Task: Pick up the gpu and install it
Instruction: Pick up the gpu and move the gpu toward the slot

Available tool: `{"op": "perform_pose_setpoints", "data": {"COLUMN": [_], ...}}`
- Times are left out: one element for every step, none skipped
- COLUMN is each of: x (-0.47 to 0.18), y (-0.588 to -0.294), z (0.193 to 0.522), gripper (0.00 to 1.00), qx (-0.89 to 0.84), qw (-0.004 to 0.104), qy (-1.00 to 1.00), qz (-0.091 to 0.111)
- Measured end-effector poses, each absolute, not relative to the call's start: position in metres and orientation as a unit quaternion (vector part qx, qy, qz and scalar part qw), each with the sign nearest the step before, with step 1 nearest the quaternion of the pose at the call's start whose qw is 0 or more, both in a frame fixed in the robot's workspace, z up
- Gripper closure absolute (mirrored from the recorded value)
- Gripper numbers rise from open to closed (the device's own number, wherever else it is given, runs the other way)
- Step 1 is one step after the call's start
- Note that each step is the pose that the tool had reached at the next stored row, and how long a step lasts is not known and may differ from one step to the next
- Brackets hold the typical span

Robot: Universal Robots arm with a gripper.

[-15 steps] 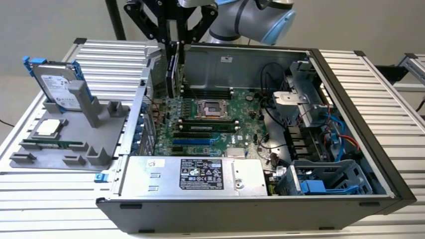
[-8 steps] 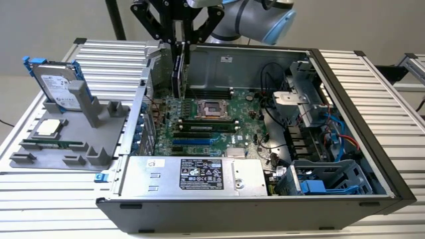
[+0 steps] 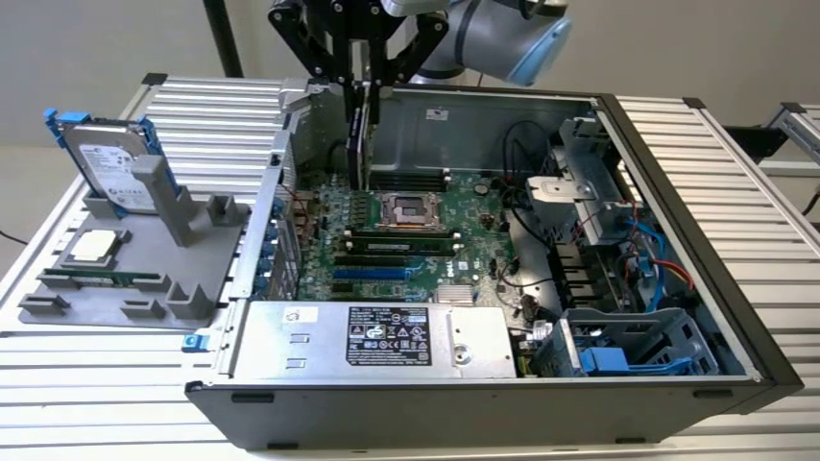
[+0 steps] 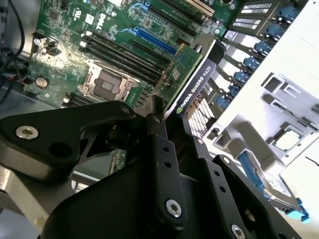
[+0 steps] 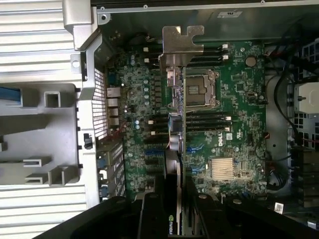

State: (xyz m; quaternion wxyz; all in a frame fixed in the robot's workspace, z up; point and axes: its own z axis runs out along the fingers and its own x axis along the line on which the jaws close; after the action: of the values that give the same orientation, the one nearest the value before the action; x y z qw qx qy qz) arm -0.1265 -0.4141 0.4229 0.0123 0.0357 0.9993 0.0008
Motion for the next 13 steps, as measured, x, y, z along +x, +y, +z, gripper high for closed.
{"op": "perform_pose_setpoints", "data": {"x": [-0.125, -0.123, -0.122, -0.121, -0.119, -0.118, -0.116, -0.115, -0.114, -0.112, -0.111, -0.109, -0.108], "y": [-0.414, -0.414, -0.414, -0.414, -0.414, -0.414, -0.414, -0.414, -0.414, -0.414, -0.414, -0.414, -0.414], "z": [0.423, 0.423, 0.423, 0.423, 0.423, 0.423, 0.423, 0.423, 0.423, 0.423, 0.423, 0.423, 0.423], "gripper": [1.0, 1.0, 1.0, 1.0, 1.0, 1.0, 1.0, 1.0, 1.0, 1.0, 1.0, 1.0, 1.0], "qx": [0.036, 0.036, 0.036, 0.036, 0.036, 0.036, 0.036, 0.036, 0.036, 0.036, 0.036, 0.036, 0.036], "qw": [0.012, 0.012, 0.012, 0.011, 0.011, 0.011, 0.011, 0.011, 0.011, 0.011, 0.011, 0.011, 0.011], "qy": [0.999, 0.999, 0.999, 0.999, 0.999, 0.999, 0.999, 0.999, 0.999, 0.999, 0.999, 0.999, 0.999], "qz": [0.0, 0.0, -0.001, -0.002, -0.003, -0.003, -0.003, -0.003, -0.003, -0.003, -0.004, -0.004, -0.003]}}
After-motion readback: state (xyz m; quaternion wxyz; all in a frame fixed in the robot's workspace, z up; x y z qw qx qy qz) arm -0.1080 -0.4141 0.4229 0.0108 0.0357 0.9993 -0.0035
